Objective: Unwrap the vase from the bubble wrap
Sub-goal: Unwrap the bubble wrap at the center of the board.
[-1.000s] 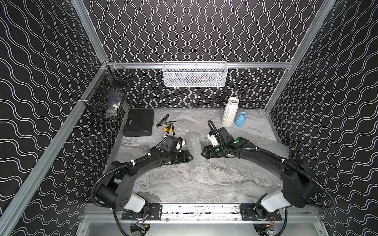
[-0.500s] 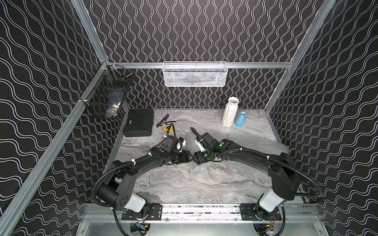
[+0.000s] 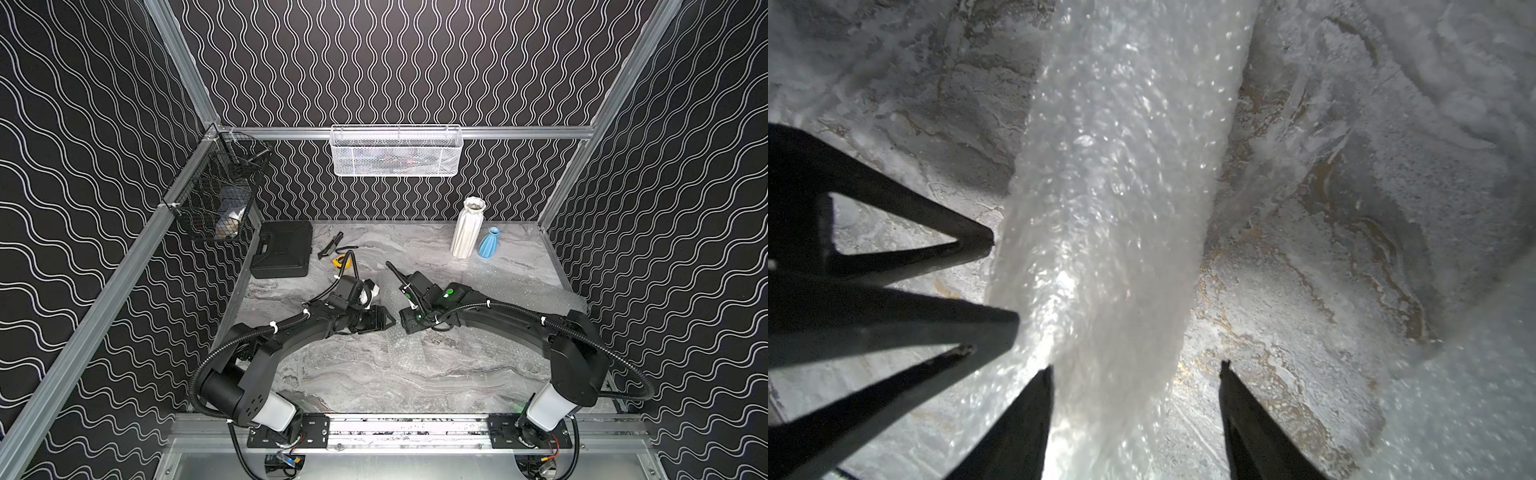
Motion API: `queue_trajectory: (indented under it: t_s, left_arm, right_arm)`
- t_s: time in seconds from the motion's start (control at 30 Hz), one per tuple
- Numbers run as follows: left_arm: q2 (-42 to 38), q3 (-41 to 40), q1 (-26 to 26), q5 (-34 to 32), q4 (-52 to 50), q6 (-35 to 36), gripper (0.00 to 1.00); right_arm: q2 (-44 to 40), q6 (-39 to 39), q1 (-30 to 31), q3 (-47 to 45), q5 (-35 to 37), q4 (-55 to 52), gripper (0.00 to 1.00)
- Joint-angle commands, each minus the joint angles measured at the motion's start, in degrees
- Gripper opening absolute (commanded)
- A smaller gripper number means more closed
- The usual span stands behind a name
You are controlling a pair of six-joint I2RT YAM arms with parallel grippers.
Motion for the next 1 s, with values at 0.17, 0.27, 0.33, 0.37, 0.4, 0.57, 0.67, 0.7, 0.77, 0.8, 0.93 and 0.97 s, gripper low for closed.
queue_trajectory:
  t_s: [0.17, 0.27, 0.33, 0.37, 0.4, 0.57, 0.67, 0.7, 0.77, 0.8, 0.93, 0.97]
  left_arm:
    - [0.71, 0.98, -0.05, -0.09, -0.41, 0.82, 0.62]
    - [0.95, 1.14, -0.11, -0.01, -0.52, 0.91, 0.62]
    - [1.05, 1.29, -0.21, -0.01, -0.55, 1.0, 0.62]
    - [1.04, 1.37, -0.15, 0.0, -0.62, 1.13, 0.62]
    - [1.07, 1.34, -0.15, -0.09, -0.73, 1.09, 0.62]
    - [1.22, 1.6, -0.14, 0.29, -0.64, 1.18, 0.62]
    - [1.54, 1.74, -0.19, 0.78, -0.55, 1.14, 0.63]
    - [1.55, 1.78, -0.16, 0.87, -0.55, 1.18, 0.62]
    - [1.56, 1.78, -0.24, 1.0, -0.61, 1.18, 0.62]
    - [1.57, 1.91, -0.28, 1.28, -0.54, 1.18, 0.63]
    - [1.88, 2.07, -0.3, 2.32, 0.23, 0.66, 0.64]
    - [1.97, 2.13, -0.28, 2.5, 0.4, 0.57, 0.64]
  right_arm:
    - [-0.01, 0.6, 1.03, 1.3, 4.51, -4.54, 0.61]
    - [0.08, 0.7, 1.69, 1.29, 5.33, -5.23, 0.6]
    - [0.1, 0.61, 2.3, 1.36, 5.44, -5.68, 0.59]
    - [0.17, 0.61, 2.42, 1.44, 5.56, -5.89, 0.59]
    - [0.24, 0.61, 2.66, 1.59, 5.74, -6.19, 0.58]
    - [1.19, 0.48, 3.75, 2.94, 6.88, -8.2, 0.52]
    - [1.73, 0.48, 4.12, 3.04, 7.32, -8.76, 0.48]
    - [1.92, 0.56, 4.21, 3.13, 7.41, -8.97, 0.48]
    - [2.1, 0.68, 4.47, 3.29, 7.61, -9.49, 0.47]
    - [2.24, 0.85, 4.64, 3.38, 7.84, -9.81, 0.46]
    - [2.43, 1.63, 5.02, 3.74, 9.18, -10.8, 0.42]
    - [2.53, 1.92, 5.17, 3.88, 9.54, -11.08, 0.41]
